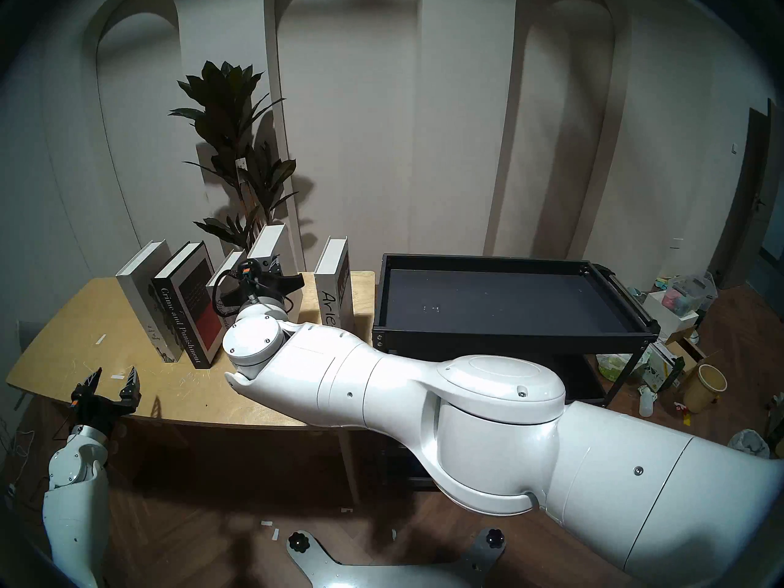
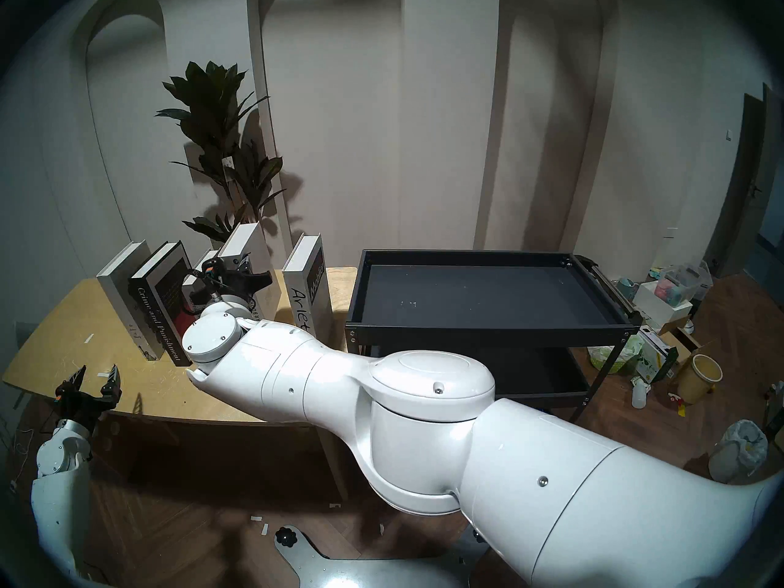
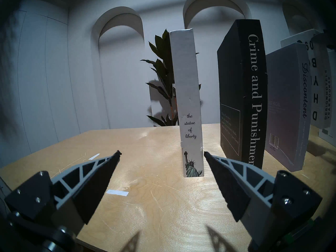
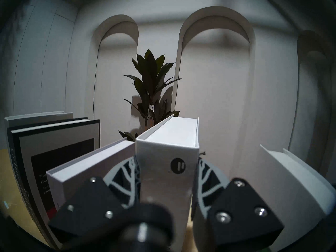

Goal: Move the books from the display table onto the shelf, standing them upright with spines facing out and tallest at one end

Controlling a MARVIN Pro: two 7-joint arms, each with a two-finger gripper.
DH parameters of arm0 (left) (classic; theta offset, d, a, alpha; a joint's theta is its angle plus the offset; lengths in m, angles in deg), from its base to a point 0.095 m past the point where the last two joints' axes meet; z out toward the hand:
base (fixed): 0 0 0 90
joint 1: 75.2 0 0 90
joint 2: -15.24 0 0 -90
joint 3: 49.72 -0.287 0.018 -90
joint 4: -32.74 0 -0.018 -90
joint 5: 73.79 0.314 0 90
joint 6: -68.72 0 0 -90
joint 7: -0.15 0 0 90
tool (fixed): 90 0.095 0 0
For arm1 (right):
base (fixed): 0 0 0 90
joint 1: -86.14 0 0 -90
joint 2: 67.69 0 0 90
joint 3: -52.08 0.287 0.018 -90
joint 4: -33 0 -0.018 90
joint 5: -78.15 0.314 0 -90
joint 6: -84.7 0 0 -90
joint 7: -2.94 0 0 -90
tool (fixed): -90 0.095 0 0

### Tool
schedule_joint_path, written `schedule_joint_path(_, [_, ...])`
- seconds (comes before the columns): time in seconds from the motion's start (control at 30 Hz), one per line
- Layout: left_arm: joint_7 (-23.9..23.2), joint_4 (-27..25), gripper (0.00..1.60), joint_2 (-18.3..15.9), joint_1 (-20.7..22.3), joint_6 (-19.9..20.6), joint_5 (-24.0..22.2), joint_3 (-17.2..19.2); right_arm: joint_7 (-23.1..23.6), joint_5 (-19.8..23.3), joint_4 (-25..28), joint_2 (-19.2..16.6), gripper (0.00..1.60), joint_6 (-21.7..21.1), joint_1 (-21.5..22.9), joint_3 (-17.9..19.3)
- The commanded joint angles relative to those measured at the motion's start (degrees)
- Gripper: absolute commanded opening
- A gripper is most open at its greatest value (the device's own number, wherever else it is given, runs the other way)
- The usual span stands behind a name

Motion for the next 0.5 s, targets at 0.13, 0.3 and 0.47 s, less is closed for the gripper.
schedule_joint_path(0.13, [-0.13,-0.85,1.60,-0.70,0.49,-0.28,0.08,0.20,-3.69,-1.79,2.54,0.85,0.00,2.12,5.66,1.35])
schedule_joint_path(0.3, [-0.14,-0.89,1.60,-0.71,0.48,-0.29,0.08,0.21,-5.95,-2.75,3.68,0.85,0.00,3.24,7.23,1.65])
schedule_joint_path(0.47, [-0.15,-0.92,1.60,-0.72,0.46,-0.29,0.09,0.21,-8.64,-3.68,4.90,0.85,0.00,4.44,9.16,2.27])
